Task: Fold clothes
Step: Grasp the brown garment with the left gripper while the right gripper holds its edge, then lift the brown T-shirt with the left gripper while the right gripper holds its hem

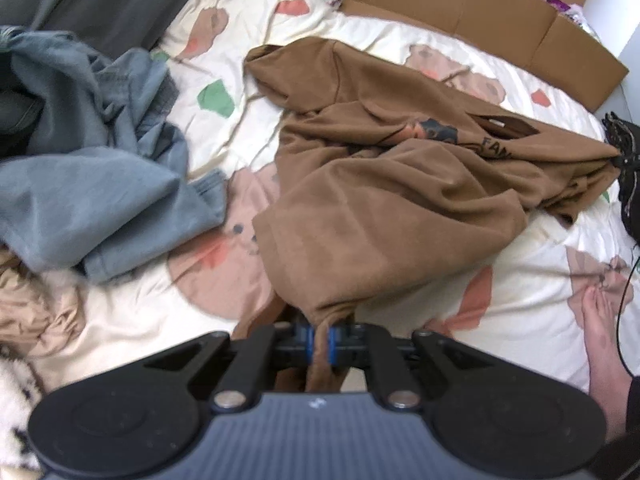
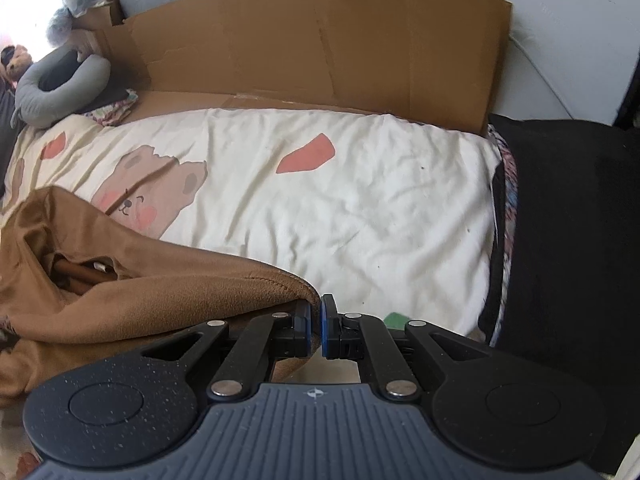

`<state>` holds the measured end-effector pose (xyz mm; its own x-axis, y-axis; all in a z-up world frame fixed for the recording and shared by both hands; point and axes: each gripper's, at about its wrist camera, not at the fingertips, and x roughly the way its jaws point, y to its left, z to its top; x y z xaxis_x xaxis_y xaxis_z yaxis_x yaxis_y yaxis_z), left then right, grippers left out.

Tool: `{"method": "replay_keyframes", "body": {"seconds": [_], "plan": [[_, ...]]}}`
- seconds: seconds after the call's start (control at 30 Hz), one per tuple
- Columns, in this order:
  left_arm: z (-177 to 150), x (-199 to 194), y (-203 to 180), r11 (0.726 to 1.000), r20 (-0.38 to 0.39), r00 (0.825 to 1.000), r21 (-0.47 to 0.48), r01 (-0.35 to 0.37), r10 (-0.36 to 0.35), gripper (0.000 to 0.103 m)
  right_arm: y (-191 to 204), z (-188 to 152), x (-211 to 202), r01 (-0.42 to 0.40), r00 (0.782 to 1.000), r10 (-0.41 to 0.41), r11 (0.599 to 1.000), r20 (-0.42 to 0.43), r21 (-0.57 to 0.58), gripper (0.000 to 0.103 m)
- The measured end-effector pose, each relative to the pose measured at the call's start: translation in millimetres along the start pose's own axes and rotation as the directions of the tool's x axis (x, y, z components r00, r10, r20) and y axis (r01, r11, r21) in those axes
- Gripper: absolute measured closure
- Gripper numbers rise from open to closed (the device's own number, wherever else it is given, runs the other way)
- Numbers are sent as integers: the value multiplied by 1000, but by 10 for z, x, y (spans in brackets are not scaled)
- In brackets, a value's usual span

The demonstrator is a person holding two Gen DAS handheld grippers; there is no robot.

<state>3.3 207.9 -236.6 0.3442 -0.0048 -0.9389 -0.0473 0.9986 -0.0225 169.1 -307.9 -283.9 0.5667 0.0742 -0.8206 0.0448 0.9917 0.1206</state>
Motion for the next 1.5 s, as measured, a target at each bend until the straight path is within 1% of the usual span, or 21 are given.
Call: {"method": "replay_keyframes", "body": {"seconds": [0.17,0.27,0.43,0.5,0.63,0.7,0.83,0.9,1.0,1.03,1.13,1.23,1.3,1.4,1.5], "plan": [[-84,-179,-15,1000,-76,997,-3,6,-6,97,-18,-87,-99,-7,1000,7,1000,8,17,101],[-122,-317,-68,1000,-94,996,29,5,-2,97,-62,-134,-141,-10,1000,10,999,6,32,101],[-167,-504,-68,1000,-103,995,-11,-9,8,97,-101,-206,-191,-19,1000,18,998,7,53,101],[-181,-589,-101,1000,-103,995,-10,-8,7,97,-109,-214,-211,-22,1000,21,998,13,57,101],[-194,-734,-133,1000,-101,995,-16,1,-2,97,-111,-214,-224,-26,999,25,998,23,64,101],[-206,-785,-132,999,-103,995,-37,5,-8,97,-112,-208,-221,-28,999,26,997,25,67,101],[-247,-809,-145,998,-133,991,-61,24,-32,95,-115,-198,-215,-30,999,28,997,30,66,101],[-244,-844,-82,996,-140,990,-90,19,-32,94,-118,-198,-219,-30,999,28,998,31,61,101],[-162,-987,69,992,-107,994,-127,-18,5,94,-132,-211,-214,-29,999,27,998,27,62,101],[-116,-1041,111,992,-93,996,-123,-28,17,94,-135,-219,-208,-29,999,27,997,25,65,101],[95,-1129,166,995,-46,997,-72,-65,62,94,-121,-243,-179,-25,1000,24,998,18,57,101],[359,-1113,151,997,7,997,-19,-79,79,94,-124,-249,-172,-24,1000,23,998,16,53,101],[526,-1059,89,996,38,996,31,-78,77,93,-132,-252,-174,-24,1000,24,998,15,52,101],[743,-971,15,995,87,995,87,-57,49,92,-141,-268,-179,-24,1000,24,999,11,48,101],[978,-852,-68,985,115,993,165,-43,24,91,-151,-288,-169,-23,1000,23,999,3,44,101]]}}
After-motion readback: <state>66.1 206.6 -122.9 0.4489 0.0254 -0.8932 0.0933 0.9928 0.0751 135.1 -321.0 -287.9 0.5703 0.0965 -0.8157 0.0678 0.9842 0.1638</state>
